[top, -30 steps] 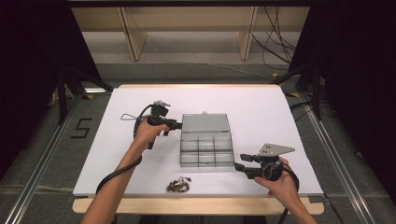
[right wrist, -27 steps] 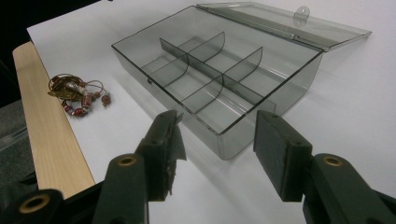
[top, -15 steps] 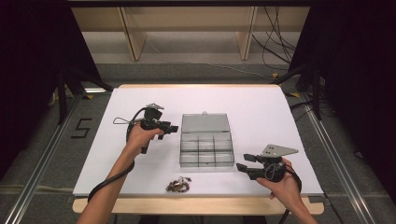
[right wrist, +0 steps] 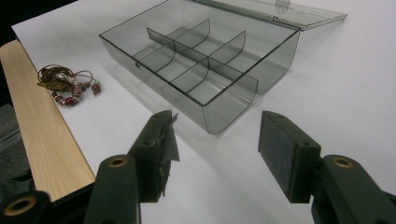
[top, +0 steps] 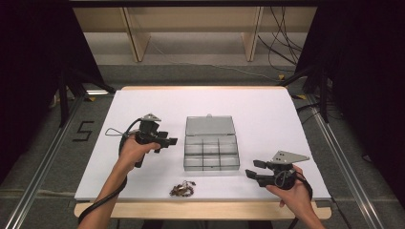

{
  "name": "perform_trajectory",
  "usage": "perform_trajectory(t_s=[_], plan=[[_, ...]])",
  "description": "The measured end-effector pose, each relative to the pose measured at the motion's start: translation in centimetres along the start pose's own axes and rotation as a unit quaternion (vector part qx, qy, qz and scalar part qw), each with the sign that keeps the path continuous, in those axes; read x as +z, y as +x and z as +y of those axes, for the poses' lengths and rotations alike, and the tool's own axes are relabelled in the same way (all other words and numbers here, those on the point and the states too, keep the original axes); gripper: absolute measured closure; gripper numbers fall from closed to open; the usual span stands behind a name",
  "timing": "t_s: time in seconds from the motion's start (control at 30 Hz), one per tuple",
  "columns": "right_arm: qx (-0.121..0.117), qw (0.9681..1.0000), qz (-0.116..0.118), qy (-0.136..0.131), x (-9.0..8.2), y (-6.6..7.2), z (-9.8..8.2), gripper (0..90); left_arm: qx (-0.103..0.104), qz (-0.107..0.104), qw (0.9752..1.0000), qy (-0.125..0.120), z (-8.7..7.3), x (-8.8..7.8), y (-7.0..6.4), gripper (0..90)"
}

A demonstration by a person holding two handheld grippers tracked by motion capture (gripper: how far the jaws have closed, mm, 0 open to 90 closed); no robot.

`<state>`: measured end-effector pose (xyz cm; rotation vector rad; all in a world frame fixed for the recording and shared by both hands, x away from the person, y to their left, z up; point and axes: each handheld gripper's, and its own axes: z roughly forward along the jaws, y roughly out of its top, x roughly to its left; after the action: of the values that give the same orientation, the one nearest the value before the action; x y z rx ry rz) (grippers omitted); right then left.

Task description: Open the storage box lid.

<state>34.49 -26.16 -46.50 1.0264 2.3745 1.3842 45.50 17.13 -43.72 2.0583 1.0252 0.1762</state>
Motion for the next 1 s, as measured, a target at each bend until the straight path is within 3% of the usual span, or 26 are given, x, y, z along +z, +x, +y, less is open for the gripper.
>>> perform_trajectory(t_s=[0.17,0.23,0.37,0.4,0.5,0.53,0.67,0.7,0.83,0.9,1.0], plan=[[0.009,1.0000,0.000,0.000,-0.2,0.2,-0.1,45.9,-0.003,-0.005,1.0000,-0.001,-0.8,-0.5,-0.8,41.8],[0.000,1.0000,-0.008,-0.003,-0.3,0.0,-0.3,45.6,0.010,0.000,0.9999,0.013,-1.2,-0.9,-1.2,41.3],[0.003,1.0000,0.000,-0.002,-0.3,-0.1,-0.5,45.6,0.021,0.001,0.9996,0.017,-1.7,-1.2,-1.9,40.5],[0.013,0.9999,-0.002,0.005,-0.4,0.2,-0.6,45.6,0.031,0.000,0.9993,0.021,-2.2,-1.5,-2.4,40.5],[0.006,1.0000,-0.002,0.001,-0.5,0.1,-0.6,45.5,0.034,-0.007,0.9990,0.028,-2.8,-1.9,-2.9,40.4],[0.016,0.9998,-0.006,0.002,-0.6,0.1,-0.8,45.6,0.032,-0.006,0.9990,0.029,-3.2,-2.2,-3.3,40.4],[0.001,1.0000,-0.009,-0.003,-0.4,-0.2,-0.9,45.5,0.030,-0.016,0.9985,0.042,-3.8,-2.5,-4.1,39.6],[0.015,0.9999,-0.003,0.006,-0.4,0.1,-0.9,45.6,0.030,-0.018,0.9983,0.045,-3.9,-2.5,-4.3,38.6],[0.000,1.0000,-0.009,0.002,-0.3,0.0,-0.9,45.6,0.024,-0.029,0.9981,0.050,-4.4,-2.6,-5.2,38.5],[0.016,0.9999,0.000,0.006,-0.3,0.3,-1.0,45.6,0.021,-0.028,0.9979,0.055,-4.4,-2.7,-5.5,38.9],[-0.002,0.9999,-0.010,0.003,-0.4,-0.1,-0.9,45.7,0.007,-0.037,0.9980,0.051,-4.6,-2.9,-5.8,38.3]])
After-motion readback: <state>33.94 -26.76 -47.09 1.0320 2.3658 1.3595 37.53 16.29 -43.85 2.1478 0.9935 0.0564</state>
